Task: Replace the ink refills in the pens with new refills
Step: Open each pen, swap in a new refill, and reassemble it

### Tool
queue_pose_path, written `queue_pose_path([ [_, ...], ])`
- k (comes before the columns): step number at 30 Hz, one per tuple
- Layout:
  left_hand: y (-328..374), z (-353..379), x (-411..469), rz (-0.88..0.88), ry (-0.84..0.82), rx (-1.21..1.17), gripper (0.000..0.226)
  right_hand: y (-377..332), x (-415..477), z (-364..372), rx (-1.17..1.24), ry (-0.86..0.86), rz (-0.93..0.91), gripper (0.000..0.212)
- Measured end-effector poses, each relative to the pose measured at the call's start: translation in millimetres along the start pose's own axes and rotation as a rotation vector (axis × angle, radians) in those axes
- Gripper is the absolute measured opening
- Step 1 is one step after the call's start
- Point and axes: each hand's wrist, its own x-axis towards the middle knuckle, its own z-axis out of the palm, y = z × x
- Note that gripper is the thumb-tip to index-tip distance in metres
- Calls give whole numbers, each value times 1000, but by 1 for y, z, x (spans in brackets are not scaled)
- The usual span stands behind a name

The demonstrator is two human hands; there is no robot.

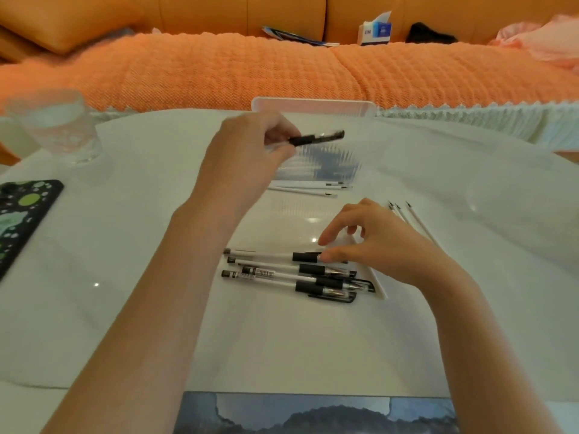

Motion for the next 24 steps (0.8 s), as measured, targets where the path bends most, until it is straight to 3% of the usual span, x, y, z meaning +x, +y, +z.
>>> queue_pose_path([
  [5, 2, 17, 53, 38, -13, 112, 17, -3, 2, 2, -49, -1, -21, 8],
  [15, -6, 44, 98, -76, -350, 174, 18, -7, 4, 0, 4, 103, -40, 2],
  [24, 10, 33, 51, 33, -107, -15, 19, -6, 2, -5, 138, 197, -73, 2],
])
